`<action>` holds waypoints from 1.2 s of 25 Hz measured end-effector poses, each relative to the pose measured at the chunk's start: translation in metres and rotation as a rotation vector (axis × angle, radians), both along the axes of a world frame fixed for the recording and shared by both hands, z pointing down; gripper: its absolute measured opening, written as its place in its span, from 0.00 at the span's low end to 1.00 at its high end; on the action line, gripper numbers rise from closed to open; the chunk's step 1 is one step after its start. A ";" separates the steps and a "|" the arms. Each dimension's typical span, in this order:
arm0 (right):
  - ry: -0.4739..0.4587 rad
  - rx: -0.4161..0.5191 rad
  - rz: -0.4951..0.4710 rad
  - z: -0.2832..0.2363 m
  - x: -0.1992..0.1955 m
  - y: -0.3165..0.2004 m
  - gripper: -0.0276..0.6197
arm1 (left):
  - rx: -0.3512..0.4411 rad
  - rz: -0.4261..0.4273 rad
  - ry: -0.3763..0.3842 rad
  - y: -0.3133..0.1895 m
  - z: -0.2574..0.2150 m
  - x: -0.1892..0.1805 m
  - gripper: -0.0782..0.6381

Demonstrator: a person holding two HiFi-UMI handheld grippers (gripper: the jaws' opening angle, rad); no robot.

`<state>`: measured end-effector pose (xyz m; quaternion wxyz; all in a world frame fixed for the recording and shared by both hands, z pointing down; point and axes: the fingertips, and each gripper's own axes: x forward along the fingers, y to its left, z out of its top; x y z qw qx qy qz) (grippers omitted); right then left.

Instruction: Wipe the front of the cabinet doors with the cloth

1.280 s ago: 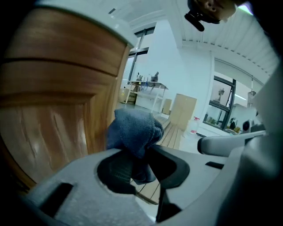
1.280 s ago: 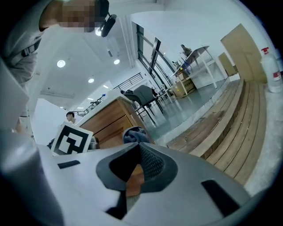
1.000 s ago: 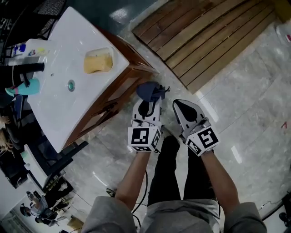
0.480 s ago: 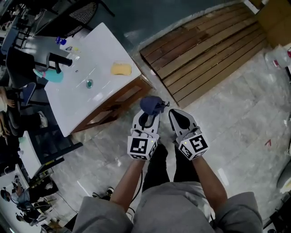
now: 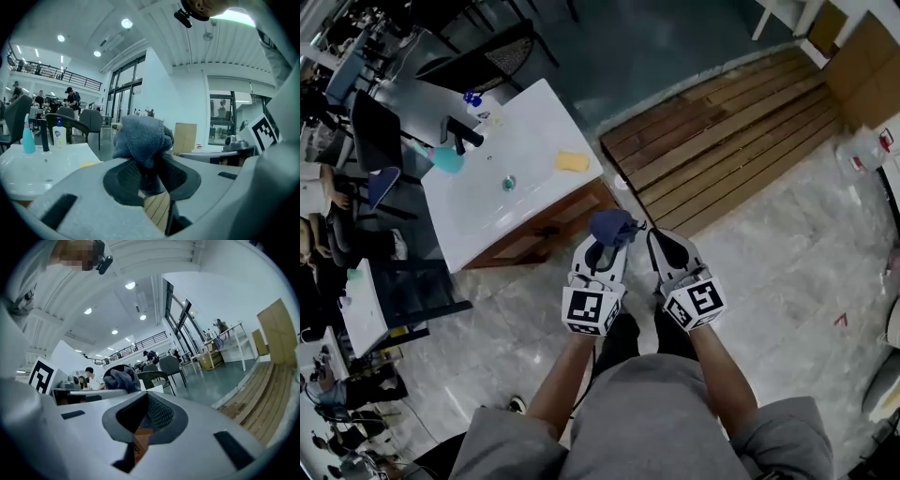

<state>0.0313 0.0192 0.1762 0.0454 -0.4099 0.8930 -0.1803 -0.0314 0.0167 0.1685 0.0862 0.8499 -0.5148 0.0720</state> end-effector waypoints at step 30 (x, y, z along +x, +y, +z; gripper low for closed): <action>-0.012 0.401 -0.110 -0.205 -0.042 0.024 0.06 | 0.347 -0.078 -0.011 0.029 -0.203 -0.035 0.24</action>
